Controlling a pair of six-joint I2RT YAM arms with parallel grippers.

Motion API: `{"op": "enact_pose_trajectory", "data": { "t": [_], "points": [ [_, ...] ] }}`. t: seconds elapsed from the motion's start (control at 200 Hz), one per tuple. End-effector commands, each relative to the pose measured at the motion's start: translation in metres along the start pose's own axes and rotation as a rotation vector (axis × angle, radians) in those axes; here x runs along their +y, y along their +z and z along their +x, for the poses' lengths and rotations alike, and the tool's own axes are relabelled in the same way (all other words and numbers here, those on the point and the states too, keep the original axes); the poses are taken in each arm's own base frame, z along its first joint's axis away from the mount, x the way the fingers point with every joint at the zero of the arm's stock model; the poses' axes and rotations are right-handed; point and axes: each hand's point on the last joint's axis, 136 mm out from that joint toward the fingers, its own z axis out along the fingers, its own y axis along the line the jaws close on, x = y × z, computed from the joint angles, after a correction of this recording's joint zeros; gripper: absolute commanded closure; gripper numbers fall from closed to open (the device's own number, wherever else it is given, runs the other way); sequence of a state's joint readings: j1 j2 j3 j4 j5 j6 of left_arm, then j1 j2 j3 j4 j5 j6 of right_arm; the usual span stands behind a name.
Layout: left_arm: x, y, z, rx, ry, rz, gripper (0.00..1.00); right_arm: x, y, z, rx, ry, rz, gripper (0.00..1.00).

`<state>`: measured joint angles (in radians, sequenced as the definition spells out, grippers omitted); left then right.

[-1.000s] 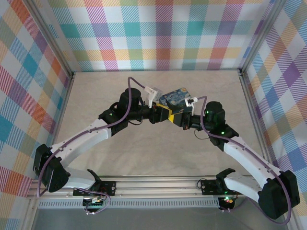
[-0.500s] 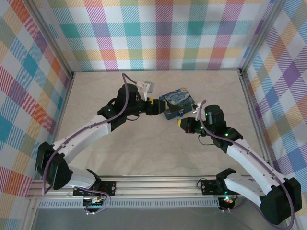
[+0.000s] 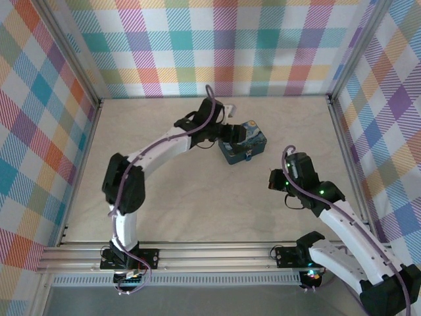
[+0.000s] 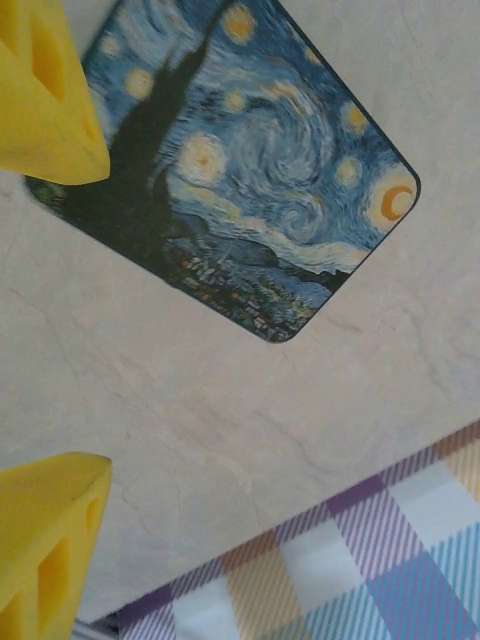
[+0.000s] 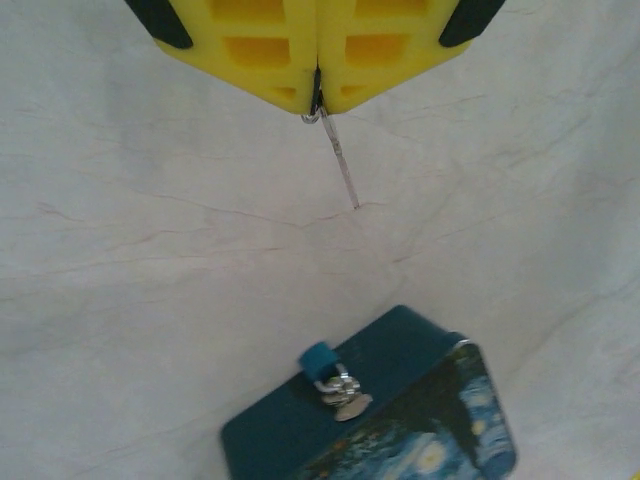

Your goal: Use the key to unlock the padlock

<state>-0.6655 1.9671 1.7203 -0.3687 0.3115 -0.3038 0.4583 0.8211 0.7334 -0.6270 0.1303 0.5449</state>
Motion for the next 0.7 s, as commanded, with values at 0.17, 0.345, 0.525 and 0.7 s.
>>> {"op": "enact_pose_trajectory", "data": {
  "t": [0.17,0.345,0.525,0.7],
  "points": [
    [0.0,0.044,0.033,0.205,0.081,-0.119,0.3,-0.022,-0.014,-0.003,-0.022,0.011,0.122,1.0],
    [0.011,0.058,0.048,0.267,0.111,-0.188,0.3,-0.022,-0.013,-0.005,-0.027,0.012,0.124,1.0],
    [0.024,0.064,0.063,0.318,0.114,-0.229,0.3,-0.019,-0.01,-0.007,-0.023,0.011,0.116,1.0],
    [0.032,0.062,0.073,0.349,0.12,-0.26,0.3,-0.018,-0.008,-0.006,-0.017,0.01,0.112,1.0]
  ]
}}
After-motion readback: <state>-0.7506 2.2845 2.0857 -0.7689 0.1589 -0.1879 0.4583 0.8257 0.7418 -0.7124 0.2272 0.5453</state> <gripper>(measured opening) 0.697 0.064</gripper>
